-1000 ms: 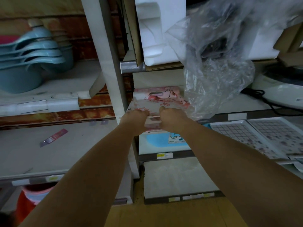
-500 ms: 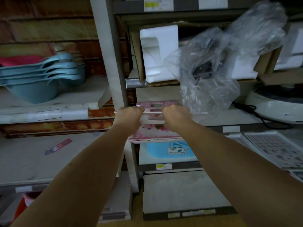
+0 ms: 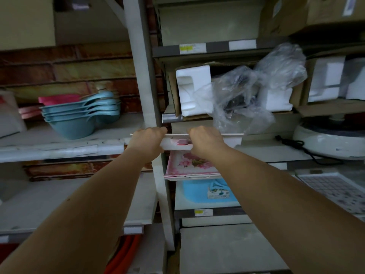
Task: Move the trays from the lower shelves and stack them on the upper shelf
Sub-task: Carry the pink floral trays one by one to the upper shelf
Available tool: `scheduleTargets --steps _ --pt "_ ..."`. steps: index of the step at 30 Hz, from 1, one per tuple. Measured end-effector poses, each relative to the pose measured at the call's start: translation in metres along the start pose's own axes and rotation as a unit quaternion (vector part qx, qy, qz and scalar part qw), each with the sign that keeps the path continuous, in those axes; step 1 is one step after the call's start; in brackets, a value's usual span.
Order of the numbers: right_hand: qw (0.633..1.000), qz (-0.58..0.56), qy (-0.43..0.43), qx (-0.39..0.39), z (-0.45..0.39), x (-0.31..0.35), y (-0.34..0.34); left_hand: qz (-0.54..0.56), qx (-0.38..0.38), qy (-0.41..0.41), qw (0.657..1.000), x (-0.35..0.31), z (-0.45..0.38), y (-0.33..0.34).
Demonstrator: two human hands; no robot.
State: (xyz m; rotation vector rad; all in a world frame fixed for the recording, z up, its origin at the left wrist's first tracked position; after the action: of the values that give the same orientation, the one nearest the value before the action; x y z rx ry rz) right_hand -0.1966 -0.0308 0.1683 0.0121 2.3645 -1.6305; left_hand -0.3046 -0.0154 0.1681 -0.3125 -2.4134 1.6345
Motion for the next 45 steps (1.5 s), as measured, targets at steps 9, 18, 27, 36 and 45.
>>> scheduleTargets --steps 9,18,27,36,45 --pt "0.999 0.021 0.000 -0.027 0.023 0.031 -0.058 -0.038 -0.021 0.013 0.999 0.021 0.035 -0.048" --pt "0.997 0.021 -0.064 -0.043 0.042 0.070 -0.094 -0.065 -0.012 -0.041 0.997 0.045 0.085 -0.085" --pt "0.985 0.021 -0.142 -0.097 0.088 0.067 -0.136 -0.063 -0.033 -0.114 0.991 0.020 0.131 -0.120" --pt "0.964 -0.022 -0.218 -0.149 0.141 0.086 -0.178 -0.105 -0.029 -0.200 0.974 0.008 0.207 -0.169" --pt "0.924 -0.093 -0.310 -0.205 0.193 0.156 -0.217 -0.174 -0.016 -0.301 0.938 0.032 0.308 -0.215"
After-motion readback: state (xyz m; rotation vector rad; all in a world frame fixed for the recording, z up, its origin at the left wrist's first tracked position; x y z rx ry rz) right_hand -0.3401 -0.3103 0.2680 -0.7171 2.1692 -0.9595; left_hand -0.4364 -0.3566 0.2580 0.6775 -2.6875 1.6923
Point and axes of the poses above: each hand's wrist, its own z-axis away from the middle knuckle, its own y-axis out of the palm, x = y × z, the point moved 9 cm from there along -z, towards the middle knuckle, and after that the axes turned 7 degrees about z, right-handed, at the moved point
